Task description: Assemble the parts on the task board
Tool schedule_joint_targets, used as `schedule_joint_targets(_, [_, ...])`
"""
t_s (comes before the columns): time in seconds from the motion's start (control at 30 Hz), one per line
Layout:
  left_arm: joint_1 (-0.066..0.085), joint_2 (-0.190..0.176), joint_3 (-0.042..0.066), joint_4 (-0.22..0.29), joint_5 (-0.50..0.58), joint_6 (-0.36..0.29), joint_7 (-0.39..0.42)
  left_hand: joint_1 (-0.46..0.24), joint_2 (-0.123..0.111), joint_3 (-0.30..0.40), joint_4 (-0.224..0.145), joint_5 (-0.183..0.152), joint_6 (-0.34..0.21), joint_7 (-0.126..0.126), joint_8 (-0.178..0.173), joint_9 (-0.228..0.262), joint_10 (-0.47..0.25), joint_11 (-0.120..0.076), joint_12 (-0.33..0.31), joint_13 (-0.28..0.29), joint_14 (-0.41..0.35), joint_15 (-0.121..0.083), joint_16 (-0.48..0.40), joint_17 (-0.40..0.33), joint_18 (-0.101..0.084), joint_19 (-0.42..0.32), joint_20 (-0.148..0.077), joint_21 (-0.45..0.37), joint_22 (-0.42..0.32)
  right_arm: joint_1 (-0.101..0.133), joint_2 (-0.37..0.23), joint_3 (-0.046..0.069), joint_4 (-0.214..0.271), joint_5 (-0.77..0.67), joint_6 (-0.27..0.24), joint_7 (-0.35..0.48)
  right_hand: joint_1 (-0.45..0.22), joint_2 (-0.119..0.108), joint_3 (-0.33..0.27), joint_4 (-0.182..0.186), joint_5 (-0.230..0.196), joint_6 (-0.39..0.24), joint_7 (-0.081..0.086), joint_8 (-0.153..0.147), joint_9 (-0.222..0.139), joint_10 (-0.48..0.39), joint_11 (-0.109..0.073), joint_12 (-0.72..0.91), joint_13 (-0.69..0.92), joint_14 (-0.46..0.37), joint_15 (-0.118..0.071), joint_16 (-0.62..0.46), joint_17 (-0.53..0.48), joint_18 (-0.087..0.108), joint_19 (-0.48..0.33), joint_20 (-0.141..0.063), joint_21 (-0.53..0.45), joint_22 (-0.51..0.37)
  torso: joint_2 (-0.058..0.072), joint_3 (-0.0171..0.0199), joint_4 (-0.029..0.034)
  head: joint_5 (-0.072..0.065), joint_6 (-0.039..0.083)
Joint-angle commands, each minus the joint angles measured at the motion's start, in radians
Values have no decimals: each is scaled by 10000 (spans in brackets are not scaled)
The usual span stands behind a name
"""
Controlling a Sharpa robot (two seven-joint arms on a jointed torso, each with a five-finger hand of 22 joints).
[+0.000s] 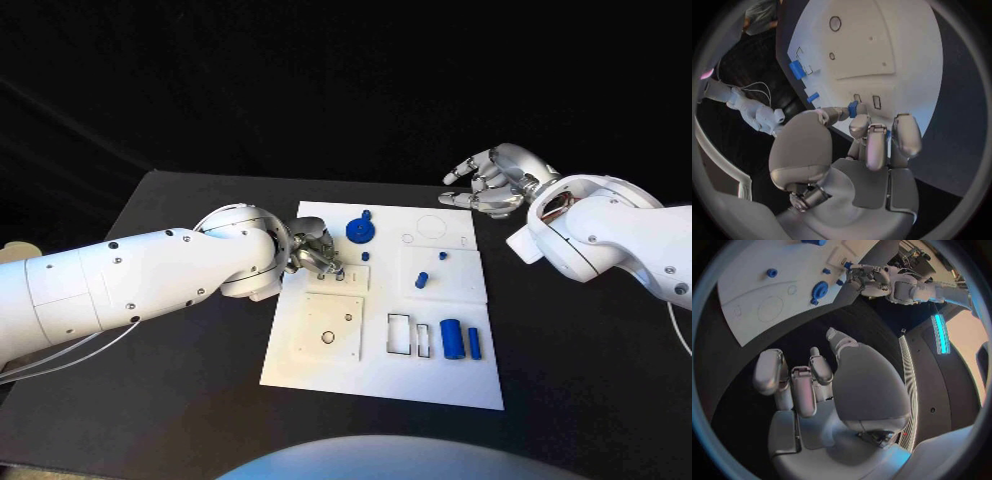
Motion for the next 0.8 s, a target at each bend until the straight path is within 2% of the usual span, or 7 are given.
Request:
schedule_joint_targets(0.03, [-6, 30, -1, -2, 4, 207, -36, 76, 54, 2060, -1994, 42, 168, -142, 62, 18, 78, -24, 47, 13, 701, -56, 28, 1407, -133, 53, -15, 42, 14, -9, -4, 2, 4, -87, -9, -41, -71, -19, 61, -5, -3, -33, -10, 67, -6, -48, -32, 5, -8, 648, -87, -43, 1104, 117, -43, 2, -50, -16, -6, 6, -5, 8, 9])
schedule_joint_targets(0.6, [-9, 104, -12, -40, -84, 389, -76, 72, 46, 2055, -1997, 66, 177, -147, 63, 21, 86, -29, 48, 13, 701, -60, 28, 1409, -135, 58, -18, 48, 25, -17, 7, 2, 0, -78, 9, -79, -88, -13, 75, 7, -2, -35, -14, 90, -6, -58, -35, -9, -28, 642, -91, -56, 1083, 113, -31, -1, -38, -2, 6, 15, -6, -18, -33])
schedule_joint_targets(0.8, [-8, 141, -12, -73, -87, 523, -153, 72, 46, 2055, -1997, 66, 177, -147, 63, 21, 86, -29, 48, 13, 701, -60, 28, 1409, -135, 58, -18, 48, 25, -26, 17, 2, -7, -73, -6, -75, -88, -13, 75, 7, -2, -35, -14, 90, -6, -58, -35, -9, -28, 642, -91, -56, 1083, 113, -31, -1, -38, -2, 11, 8, 1, -16, -66])
